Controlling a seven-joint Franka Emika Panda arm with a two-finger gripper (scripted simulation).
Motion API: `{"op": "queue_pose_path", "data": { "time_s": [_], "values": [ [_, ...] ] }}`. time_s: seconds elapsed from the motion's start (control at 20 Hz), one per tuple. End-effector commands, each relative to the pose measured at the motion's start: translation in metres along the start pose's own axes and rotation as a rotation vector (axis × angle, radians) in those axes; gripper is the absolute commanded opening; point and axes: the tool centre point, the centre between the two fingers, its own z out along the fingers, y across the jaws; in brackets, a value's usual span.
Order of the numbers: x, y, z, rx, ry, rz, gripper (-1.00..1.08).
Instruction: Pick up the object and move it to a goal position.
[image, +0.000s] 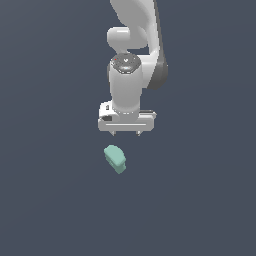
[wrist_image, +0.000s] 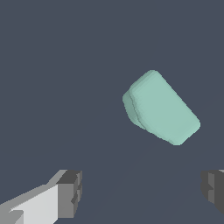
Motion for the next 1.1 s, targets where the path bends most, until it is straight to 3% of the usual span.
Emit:
{"op": "queue_pose_path", "data": {
  "time_s": [0.0,0.45,1.05],
  "values": [
    [0.0,0.0,0.0,0.0,0.0,0.0,1.0],
    [0.013,-0.017,-0.019,-0.022,0.049,-0.053,1.0],
    [0.016,-0.012,-0.013,-0.022,0.045,-0.108,1.0]
  ]
}}
